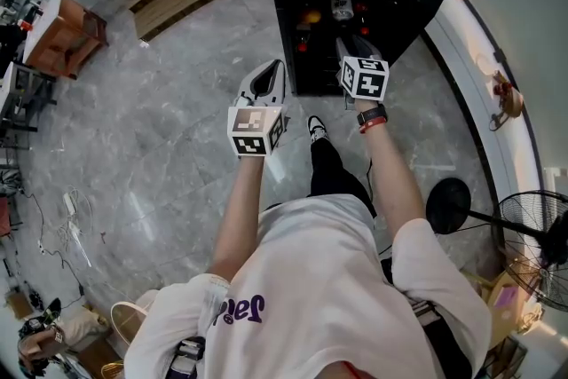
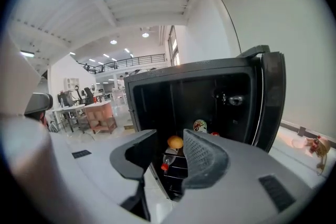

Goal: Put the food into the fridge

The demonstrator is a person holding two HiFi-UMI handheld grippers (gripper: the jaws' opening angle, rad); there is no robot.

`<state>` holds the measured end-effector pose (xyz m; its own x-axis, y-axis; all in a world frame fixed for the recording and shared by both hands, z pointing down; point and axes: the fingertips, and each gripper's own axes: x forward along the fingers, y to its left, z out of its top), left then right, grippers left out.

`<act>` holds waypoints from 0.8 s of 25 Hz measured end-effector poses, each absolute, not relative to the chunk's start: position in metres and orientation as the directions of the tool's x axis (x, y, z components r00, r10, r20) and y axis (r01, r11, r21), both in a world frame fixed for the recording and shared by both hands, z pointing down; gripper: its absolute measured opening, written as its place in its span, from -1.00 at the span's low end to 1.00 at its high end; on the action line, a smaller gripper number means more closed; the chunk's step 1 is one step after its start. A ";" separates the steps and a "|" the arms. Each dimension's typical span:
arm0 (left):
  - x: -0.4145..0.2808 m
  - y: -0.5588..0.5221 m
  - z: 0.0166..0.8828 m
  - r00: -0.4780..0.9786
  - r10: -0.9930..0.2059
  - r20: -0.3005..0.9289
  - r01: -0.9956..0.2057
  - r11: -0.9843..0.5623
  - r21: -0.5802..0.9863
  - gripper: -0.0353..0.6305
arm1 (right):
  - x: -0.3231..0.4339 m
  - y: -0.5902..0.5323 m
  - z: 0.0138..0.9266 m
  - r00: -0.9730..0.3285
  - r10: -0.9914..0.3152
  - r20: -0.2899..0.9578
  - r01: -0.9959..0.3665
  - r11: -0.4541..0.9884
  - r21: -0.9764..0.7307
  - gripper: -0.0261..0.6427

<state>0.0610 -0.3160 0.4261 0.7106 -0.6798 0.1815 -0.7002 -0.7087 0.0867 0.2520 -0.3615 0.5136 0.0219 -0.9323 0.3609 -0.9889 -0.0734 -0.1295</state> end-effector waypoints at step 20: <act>0.046 -0.290 0.400 0.716 -0.684 0.139 -0.694 -0.718 0.046 -0.84 | 0.234 -0.281 0.465 0.043 -0.952 0.304 -0.987 -0.087 -0.132 -0.67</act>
<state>0.0455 -0.2899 0.4000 0.7165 -0.6837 0.1387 -0.6943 -0.7182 0.0464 0.2341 -0.2805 0.4645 0.0428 -0.9518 0.3038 -0.9875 -0.0865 -0.1319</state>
